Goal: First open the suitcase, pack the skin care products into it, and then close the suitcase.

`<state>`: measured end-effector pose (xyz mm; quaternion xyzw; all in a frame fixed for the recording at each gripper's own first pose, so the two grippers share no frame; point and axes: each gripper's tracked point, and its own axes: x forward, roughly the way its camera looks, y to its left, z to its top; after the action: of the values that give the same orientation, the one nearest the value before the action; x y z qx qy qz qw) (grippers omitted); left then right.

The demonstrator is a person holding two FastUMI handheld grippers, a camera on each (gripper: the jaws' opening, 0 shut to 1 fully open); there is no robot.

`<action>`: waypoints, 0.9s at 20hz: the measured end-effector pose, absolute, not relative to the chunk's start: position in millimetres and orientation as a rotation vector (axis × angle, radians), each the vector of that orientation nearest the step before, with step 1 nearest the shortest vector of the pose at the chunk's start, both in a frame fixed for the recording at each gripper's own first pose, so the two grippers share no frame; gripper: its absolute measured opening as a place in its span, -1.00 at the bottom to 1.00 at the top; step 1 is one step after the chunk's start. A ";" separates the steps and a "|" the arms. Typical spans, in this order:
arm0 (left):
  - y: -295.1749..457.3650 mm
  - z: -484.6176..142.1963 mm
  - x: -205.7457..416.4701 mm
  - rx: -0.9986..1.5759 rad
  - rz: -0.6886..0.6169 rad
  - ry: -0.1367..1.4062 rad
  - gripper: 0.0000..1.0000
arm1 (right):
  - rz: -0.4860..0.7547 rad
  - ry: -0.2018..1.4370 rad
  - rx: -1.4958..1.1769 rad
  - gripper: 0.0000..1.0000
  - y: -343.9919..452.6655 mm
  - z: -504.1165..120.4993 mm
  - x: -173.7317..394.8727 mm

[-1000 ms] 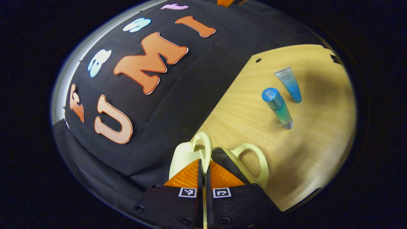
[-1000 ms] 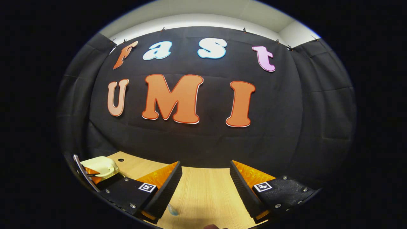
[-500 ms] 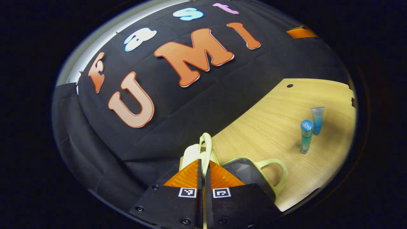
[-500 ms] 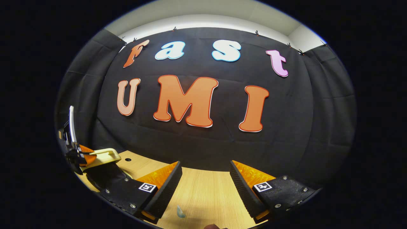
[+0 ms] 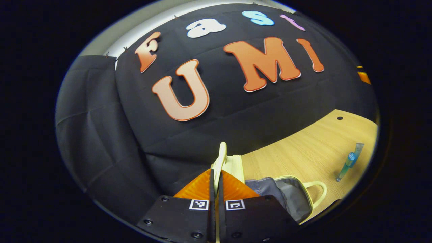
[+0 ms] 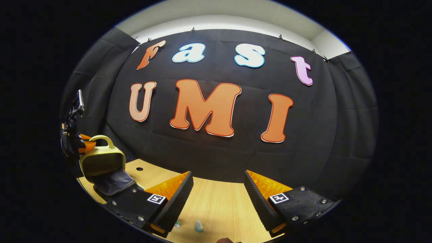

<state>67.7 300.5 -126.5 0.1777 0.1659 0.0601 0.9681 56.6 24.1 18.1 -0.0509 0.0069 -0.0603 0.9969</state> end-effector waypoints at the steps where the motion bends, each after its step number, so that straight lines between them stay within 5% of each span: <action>1: 316.0 -125.8 67.5 0.335 0.132 0.335 -0.92 | -0.123 0.015 -0.101 0.91 28.1 18.1 57.2; 18: 498.1 -198.8 77.3 0.061 0.295 0.432 -0.92 | -0.177 0.136 -0.028 0.91 97.0 -9.7 67.3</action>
<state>77.3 498.1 -198.8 0.0300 0.2134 0.1457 0.9656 67.3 97.0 -9.7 -0.0139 0.0677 -0.0881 0.9937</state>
